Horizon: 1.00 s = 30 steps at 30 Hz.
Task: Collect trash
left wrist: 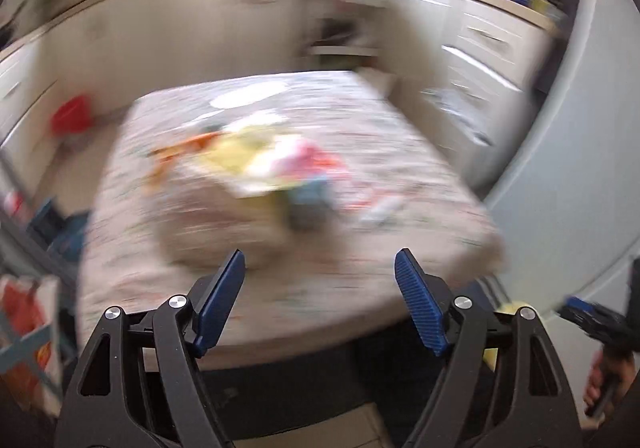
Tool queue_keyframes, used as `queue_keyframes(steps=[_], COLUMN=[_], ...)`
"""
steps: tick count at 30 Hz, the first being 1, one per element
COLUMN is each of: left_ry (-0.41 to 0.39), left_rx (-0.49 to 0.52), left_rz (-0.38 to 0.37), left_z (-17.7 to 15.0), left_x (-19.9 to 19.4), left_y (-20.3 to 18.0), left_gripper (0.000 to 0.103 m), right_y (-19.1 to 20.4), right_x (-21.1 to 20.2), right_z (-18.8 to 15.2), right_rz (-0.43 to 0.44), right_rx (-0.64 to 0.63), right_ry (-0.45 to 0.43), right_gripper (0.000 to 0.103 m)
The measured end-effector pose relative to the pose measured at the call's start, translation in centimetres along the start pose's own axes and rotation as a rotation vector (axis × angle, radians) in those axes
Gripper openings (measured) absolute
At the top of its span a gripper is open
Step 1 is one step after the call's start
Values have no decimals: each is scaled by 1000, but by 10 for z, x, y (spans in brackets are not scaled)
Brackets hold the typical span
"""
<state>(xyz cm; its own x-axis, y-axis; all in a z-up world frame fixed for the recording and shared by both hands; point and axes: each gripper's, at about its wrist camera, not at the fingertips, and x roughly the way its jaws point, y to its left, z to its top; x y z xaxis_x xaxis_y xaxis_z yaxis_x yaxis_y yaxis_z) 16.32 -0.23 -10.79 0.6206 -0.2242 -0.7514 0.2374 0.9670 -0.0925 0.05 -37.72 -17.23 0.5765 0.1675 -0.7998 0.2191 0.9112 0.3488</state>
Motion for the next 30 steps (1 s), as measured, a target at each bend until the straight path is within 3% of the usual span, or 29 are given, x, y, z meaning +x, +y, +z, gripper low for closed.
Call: queue_keyframes(steps=[4, 7, 11, 16, 20, 30], left_ry=[61, 125, 180, 165, 152, 129], left_rx=[-142, -175, -165, -130, -78, -57], left_rz=[185, 223, 217, 206, 224, 191], left_z=[7, 13, 20, 39, 58, 72], left_x=[29, 65, 107, 139, 165, 184], left_y=[91, 127, 139, 132, 134, 141], left_gripper=[74, 74, 74, 77, 94, 96], right_y=[33, 53, 75, 93, 105, 142], right_x=[5, 10, 16, 21, 27, 43], right_z=[11, 20, 29, 40, 48, 56], right_rz=[37, 51, 61, 58, 63, 96], right_rx=[-61, -91, -122, -145, -151, -214], right_ry=[3, 7, 15, 28, 38, 66], right_gripper=[66, 68, 68, 69, 69, 71])
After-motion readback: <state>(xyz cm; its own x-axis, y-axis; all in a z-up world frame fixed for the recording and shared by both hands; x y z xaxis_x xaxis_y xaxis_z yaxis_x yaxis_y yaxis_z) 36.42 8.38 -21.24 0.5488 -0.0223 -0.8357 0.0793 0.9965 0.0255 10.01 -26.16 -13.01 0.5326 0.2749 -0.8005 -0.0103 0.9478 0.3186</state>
